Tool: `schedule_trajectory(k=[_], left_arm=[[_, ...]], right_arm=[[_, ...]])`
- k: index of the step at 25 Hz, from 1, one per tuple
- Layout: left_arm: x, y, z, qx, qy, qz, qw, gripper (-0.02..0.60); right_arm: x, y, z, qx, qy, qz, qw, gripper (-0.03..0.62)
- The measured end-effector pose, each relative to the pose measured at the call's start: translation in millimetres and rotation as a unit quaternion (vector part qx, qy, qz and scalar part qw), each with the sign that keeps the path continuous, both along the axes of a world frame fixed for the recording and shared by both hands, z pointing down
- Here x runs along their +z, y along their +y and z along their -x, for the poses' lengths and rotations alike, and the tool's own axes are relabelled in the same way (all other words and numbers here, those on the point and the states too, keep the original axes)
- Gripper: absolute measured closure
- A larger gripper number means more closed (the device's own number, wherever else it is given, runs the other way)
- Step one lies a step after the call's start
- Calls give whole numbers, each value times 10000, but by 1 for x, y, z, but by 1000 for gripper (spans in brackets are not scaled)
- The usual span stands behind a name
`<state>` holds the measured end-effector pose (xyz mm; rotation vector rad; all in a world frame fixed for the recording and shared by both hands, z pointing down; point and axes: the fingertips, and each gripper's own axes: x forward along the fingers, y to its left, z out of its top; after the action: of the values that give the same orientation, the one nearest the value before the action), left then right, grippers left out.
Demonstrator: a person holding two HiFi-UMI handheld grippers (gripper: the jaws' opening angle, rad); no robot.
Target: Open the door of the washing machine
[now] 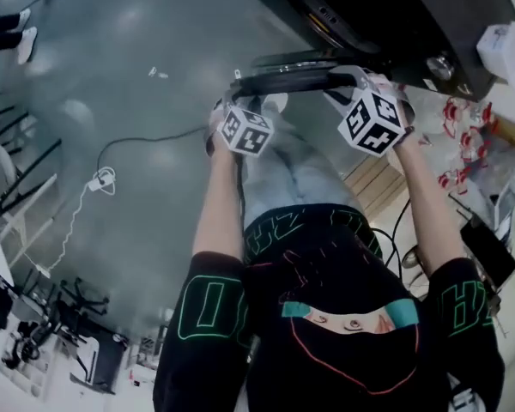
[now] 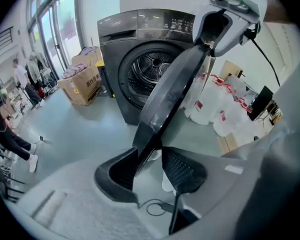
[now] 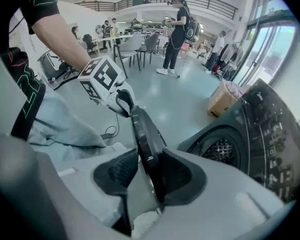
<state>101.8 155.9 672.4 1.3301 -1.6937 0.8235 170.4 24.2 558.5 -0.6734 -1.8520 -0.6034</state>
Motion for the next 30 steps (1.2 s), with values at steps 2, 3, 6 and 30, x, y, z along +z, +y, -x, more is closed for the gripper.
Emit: schedule_trajectory(k=[2,3,6,30], left_arm=[[-1,6,-15,-145,52,-75,9999,431],[-2,9,-25,-218,96,-73,9997,437],[-2,26,-69,-407,257,38,9988,449],[-118,80,-195,-4997,-715,-509,8618,562]], right_arm=[[-1,2,-5,-190,-79,-26,9998,439],[-1,5,-9,-289,-76,-46,9995,436],[0,17,-37,-575,148,-142,9981,430],[-32,22,-111,-1459,-321,1482,9776,402]])
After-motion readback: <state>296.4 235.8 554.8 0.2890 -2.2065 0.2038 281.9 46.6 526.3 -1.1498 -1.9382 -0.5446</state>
